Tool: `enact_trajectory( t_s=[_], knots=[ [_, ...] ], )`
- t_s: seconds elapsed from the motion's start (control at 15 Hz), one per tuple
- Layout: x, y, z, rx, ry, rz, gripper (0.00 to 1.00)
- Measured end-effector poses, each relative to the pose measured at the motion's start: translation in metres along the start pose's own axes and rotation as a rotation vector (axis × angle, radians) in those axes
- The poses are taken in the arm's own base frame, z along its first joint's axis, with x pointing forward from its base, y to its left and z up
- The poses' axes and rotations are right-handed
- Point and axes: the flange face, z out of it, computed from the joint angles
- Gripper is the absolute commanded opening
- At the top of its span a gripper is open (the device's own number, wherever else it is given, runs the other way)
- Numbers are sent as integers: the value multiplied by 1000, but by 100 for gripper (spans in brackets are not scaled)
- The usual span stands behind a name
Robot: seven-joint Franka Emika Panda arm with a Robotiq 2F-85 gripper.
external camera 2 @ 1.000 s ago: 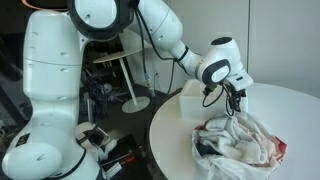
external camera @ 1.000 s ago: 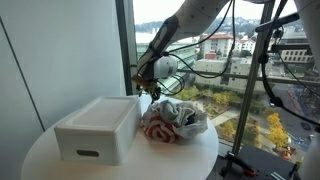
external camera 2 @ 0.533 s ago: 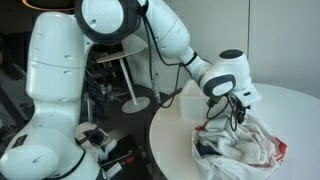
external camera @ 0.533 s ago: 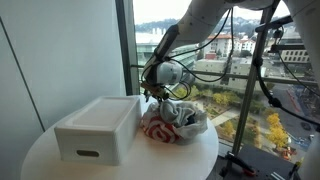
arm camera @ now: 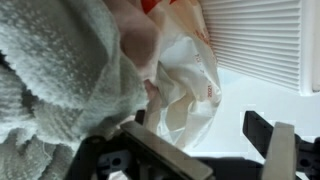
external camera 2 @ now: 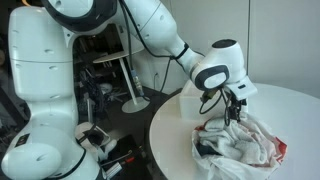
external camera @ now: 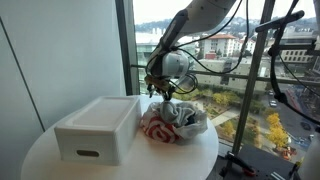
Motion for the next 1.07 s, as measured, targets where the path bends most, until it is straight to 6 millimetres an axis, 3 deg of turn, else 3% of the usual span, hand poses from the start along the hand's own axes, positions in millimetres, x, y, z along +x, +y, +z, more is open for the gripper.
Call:
enact_trajectory(
  t_s=[0.4, 0.73, 1.07],
  knots=[
    [-8, -2, 6, -33, -30, -26, 100],
    [4, 2, 19, -58, -29, -10, 100],
    [9, -12, 24, -35, -15, -15, 100]
  ],
)
